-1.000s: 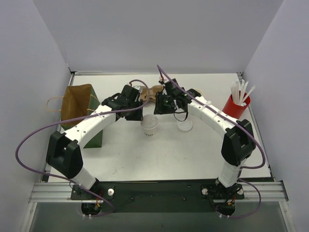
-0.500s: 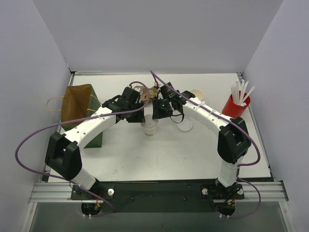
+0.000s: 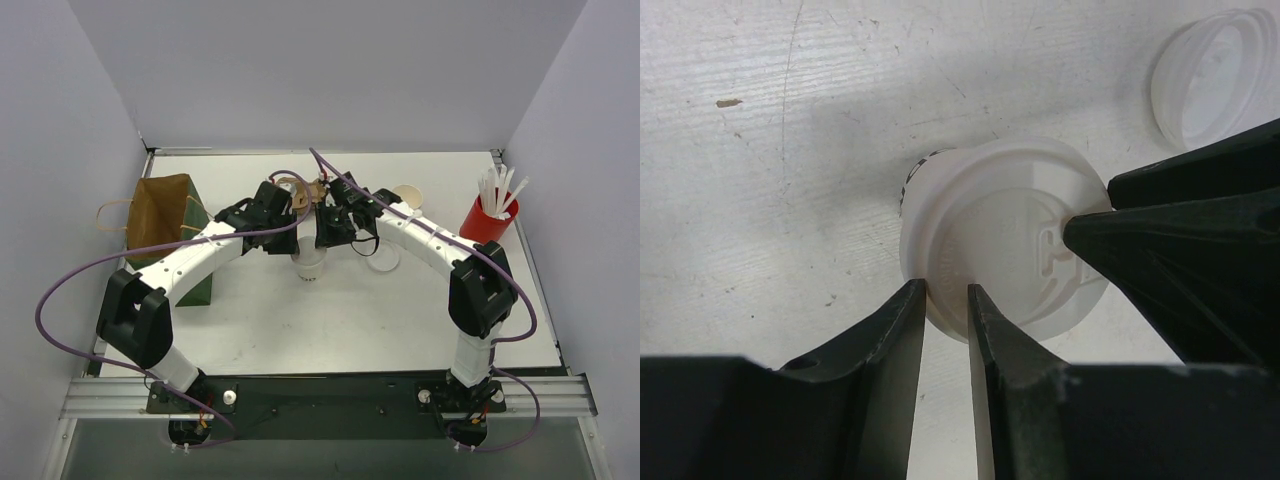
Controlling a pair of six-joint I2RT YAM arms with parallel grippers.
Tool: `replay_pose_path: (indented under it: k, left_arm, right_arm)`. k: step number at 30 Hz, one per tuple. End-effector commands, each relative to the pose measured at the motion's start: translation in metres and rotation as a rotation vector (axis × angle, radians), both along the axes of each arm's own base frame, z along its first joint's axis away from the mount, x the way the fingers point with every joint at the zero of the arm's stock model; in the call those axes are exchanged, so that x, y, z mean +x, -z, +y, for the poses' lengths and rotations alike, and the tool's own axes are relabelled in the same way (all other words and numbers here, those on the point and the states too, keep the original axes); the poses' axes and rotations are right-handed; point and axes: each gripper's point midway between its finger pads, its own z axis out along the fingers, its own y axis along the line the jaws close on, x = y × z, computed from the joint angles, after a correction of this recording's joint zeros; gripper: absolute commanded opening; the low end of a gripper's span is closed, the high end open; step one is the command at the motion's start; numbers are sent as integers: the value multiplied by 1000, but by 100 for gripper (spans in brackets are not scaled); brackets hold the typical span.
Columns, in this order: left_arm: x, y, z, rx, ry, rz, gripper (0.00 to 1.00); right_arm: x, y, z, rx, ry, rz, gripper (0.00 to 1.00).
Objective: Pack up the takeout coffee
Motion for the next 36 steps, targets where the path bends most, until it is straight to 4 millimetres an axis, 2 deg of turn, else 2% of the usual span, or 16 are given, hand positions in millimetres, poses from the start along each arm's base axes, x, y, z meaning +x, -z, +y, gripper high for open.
replay_pose_path:
  k: [1,8,15,19,23,29,36]
  left_arm:
    - [2,9,-4,-9,-5,-2,33]
    - [-1,18,-4,3,-5,16,32]
    - [-4,25,-3,10,-4,30,32]
    - [-5,29,-3,13,-4,35,32]
    - [-4,27,-3,12,-2,29,32]
    - [1,16,0,34,1,-1,32]
    - [5,9,0,48,12,-14,33]
  right_arm:
    - [-7,13,-4,-40,19,39,27]
    - [-23,38,-8,-70,38,115,26]
    - [-50,77,-16,-130,66,200,24]
    - [-57,84,-16,-100,86,201,24]
    - [-50,74,-16,-90,100,165,24]
    - [-27,38,-15,-61,123,91,30]
    - [5,-3,-27,-45,187,9,36]
